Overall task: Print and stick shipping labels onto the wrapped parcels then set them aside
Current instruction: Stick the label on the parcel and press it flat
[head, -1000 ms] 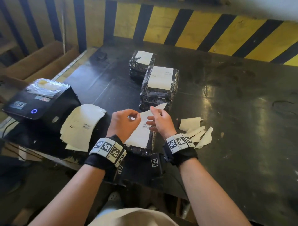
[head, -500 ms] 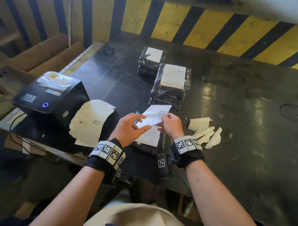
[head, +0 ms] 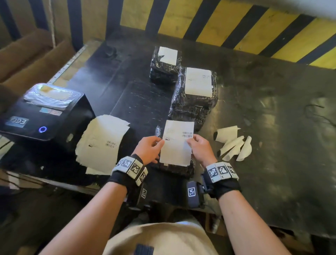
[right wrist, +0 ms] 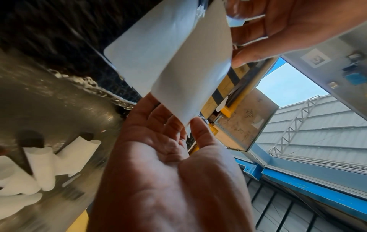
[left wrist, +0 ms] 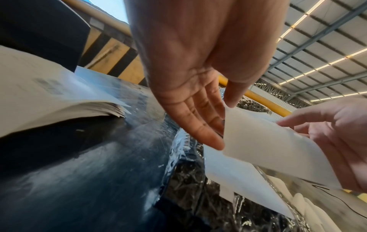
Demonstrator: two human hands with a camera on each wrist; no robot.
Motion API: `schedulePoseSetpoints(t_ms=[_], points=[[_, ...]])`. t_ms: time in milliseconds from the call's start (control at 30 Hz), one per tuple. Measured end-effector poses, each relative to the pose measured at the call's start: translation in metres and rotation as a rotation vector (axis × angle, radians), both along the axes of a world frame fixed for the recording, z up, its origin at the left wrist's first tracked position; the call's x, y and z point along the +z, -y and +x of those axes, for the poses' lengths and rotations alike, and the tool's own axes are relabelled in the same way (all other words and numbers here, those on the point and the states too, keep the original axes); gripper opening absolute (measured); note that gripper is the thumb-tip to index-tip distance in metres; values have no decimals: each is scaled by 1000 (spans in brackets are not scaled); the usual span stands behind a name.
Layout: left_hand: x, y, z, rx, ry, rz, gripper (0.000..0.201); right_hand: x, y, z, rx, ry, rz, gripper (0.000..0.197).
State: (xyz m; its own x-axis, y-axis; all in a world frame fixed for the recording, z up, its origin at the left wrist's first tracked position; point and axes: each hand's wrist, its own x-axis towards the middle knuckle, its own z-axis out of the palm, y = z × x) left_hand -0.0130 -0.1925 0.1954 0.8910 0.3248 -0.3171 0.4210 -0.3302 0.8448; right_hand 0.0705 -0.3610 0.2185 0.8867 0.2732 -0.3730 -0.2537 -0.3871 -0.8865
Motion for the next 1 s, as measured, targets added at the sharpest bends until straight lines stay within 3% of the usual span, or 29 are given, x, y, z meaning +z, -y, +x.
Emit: schedulePoseSetpoints(t_ms=[300,467,1000], points=[[-8,-5,16,-32,-57,0,20,-12,-4,6,44,57,-210,12],[-14,-6,27,-37,-136,-13,21,-20,-7,21,104,157,-384,24],[-20,-11,35,-28,-230,23,30,-48,-3,29,17,180,-307,24]])
